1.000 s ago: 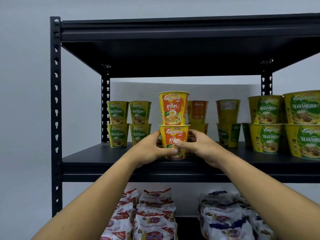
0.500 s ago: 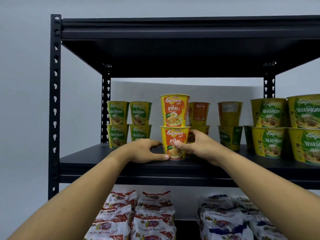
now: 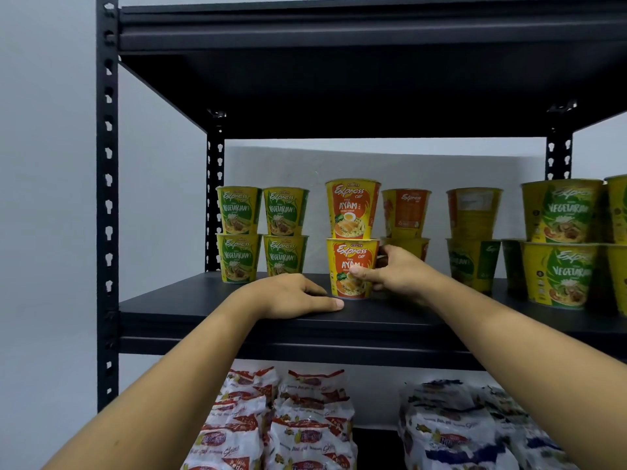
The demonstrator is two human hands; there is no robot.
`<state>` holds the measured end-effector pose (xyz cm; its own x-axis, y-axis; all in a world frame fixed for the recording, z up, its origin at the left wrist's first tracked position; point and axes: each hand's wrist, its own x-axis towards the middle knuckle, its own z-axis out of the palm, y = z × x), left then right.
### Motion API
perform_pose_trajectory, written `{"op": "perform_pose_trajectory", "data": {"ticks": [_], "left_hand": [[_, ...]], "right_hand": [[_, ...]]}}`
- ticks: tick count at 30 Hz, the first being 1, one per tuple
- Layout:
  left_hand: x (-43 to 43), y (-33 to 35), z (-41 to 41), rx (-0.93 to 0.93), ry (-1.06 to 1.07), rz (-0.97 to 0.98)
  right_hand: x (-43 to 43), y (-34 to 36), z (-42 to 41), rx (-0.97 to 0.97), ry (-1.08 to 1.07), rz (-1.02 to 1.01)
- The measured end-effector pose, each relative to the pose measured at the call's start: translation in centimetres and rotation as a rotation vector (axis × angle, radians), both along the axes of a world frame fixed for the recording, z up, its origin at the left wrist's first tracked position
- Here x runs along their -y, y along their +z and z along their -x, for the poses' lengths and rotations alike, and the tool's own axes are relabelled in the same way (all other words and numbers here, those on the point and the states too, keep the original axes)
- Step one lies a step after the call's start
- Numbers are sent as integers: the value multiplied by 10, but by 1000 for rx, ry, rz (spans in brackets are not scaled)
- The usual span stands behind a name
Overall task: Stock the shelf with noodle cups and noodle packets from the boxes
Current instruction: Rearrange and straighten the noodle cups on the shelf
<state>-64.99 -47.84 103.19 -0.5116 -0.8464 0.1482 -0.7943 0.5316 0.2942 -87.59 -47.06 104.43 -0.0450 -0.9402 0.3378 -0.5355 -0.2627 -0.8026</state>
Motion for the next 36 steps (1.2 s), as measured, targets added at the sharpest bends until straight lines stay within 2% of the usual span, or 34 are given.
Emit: {"op": "perform_pose_trajectory", "data": {"ticks": [5, 9, 18, 28, 36], "left_hand": [[4, 1, 1, 10, 41, 2], [9, 6, 3, -35, 18, -72], [33, 16, 30, -394, 137, -54], [38, 15, 47, -499, 45, -65], [38, 12, 47, -502, 40, -51]], "right_hand": [[-1, 4, -1, 111, -10, -2], [-3, 24, -3, 234, -105, 151], [-1, 54, -18, 173, -83, 200], [4, 55, -12, 167, -80, 206], [5, 53, -11, 152, -46, 188]]}}
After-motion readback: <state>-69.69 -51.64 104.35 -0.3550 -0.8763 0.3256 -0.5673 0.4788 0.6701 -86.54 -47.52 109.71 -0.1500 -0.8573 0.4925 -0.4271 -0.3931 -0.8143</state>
